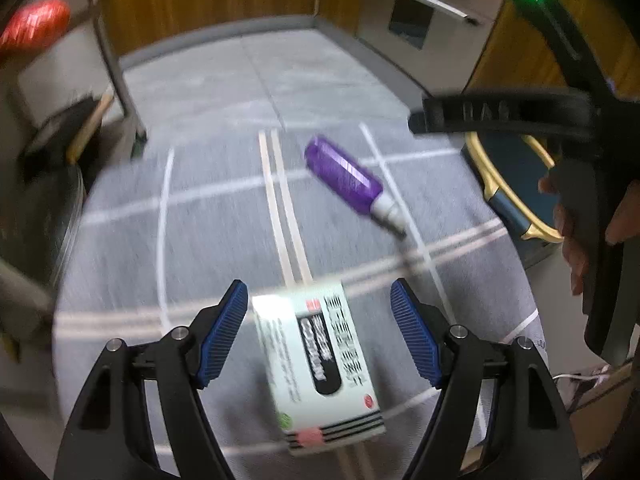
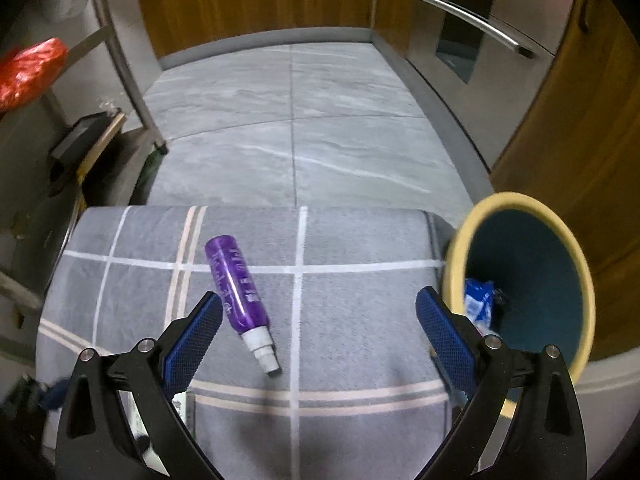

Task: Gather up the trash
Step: 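Grasp the white COLTALIN box with the left tool while the right tool grasps the purple spray bottle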

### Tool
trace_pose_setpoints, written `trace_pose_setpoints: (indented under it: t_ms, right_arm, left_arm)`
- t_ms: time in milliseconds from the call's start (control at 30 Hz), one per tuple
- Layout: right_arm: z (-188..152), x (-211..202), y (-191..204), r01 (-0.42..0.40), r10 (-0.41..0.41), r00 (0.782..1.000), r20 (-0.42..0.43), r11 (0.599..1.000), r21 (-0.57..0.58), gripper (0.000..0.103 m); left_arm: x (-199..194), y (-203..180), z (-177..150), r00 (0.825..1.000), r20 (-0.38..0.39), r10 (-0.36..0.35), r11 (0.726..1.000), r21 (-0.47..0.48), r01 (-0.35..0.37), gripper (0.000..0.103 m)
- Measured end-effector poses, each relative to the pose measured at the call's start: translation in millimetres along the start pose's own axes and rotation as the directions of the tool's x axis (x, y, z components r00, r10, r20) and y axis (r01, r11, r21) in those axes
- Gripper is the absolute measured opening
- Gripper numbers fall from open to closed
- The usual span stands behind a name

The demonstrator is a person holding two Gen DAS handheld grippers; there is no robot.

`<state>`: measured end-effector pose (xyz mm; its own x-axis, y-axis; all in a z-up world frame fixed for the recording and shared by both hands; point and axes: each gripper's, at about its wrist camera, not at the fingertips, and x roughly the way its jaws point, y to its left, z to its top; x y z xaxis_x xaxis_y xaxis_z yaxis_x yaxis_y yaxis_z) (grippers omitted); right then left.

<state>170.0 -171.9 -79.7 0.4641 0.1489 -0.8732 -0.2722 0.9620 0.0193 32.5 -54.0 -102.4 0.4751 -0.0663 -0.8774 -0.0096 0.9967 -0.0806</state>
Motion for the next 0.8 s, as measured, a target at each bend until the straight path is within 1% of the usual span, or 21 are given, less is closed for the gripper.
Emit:
trace_pose_setpoints:
  t_ms: [67, 133, 200, 300, 367, 400, 467, 600, 667, 700, 767, 800]
  right_arm:
    - [-1.2, 5.6, 4.8, -0.020, 0.020, 1.000, 0.004, 0.999, -0.030, 0.097]
    - [-2.4, 14.3, 10.3, -0.033, 0.033, 0.999, -0.006, 0.998, -0.062, 0.096]
    - [-3.3, 28.6, 16.4, -0.052, 0.049, 0.998, -0.035, 0.994, -0.093, 0.095]
    - [-1.9, 43.9, 21.5, -0.079, 0.073, 0.995, -0.063, 0.992, -0.095, 0.090]
    - [-0.6, 53.0, 25.4, -0.109, 0.102, 0.992, -0.080, 0.990, -0.092, 0.079]
    - [-0.4, 58.7, 29.1, -0.126, 0.116, 0.989, -0.095, 0.987, -0.098, 0.078]
    - [-0.8, 68.0, 38.3, -0.144, 0.129, 0.985, -0.118, 0.981, -0.128, 0.068]
    - [-2.2, 82.5, 55.1, -0.164, 0.138, 0.979, -0.148, 0.970, -0.179, 0.060]
    - [-1.5, 88.1, 60.6, -0.171, 0.142, 0.977, -0.159, 0.967, -0.190, 0.055]
    - [-1.0, 91.0, 63.3, -0.177, 0.146, 0.976, -0.164, 0.965, -0.192, 0.053]
    - [0.1, 95.0, 67.2, -0.180, 0.148, 0.974, -0.170, 0.964, -0.195, 0.048]
    - [-0.1, 97.4, 69.6, -0.177, 0.143, 0.975, -0.171, 0.963, -0.202, 0.048]
  left_arm:
    - [10.5, -0.4, -10.2, 1.000, -0.030, 0.006, 1.000, -0.030, -0.007, 0.073]
    - [20.5, -2.7, -17.6, 0.998, -0.059, 0.019, 1.000, -0.013, -0.020, 0.073]
    - [25.7, -5.0, -22.3, 0.997, -0.069, 0.038, 0.999, 0.013, -0.037, 0.073]
    - [32.3, -4.8, -25.3, 0.996, -0.084, 0.034, 0.999, 0.020, -0.032, 0.073]
    - [37.1, -4.1, -26.0, 0.994, -0.102, 0.027, 0.999, 0.022, -0.024, 0.073]
    - [38.2, -3.8, -26.6, 0.994, -0.104, 0.029, 0.999, 0.025, -0.026, 0.073]
    - [39.3, -5.4, -26.2, 0.995, -0.098, 0.033, 0.999, 0.040, -0.029, 0.073]
    - [40.7, -4.6, -25.1, 0.995, -0.091, 0.043, 0.998, 0.053, -0.038, 0.073]
    - [40.6, -4.3, -25.3, 0.995, -0.090, 0.050, 0.997, 0.057, -0.045, 0.073]
    - [40.6, -3.4, -25.2, 0.994, -0.092, 0.061, 0.997, 0.058, -0.056, 0.073]
    - [44.2, 0.0, -24.4, 0.991, -0.115, 0.069, 0.997, 0.043, -0.064, 0.073]
    - [45.2, 1.9, -25.1, 0.990, -0.124, 0.074, 0.997, 0.032, -0.071, 0.074]
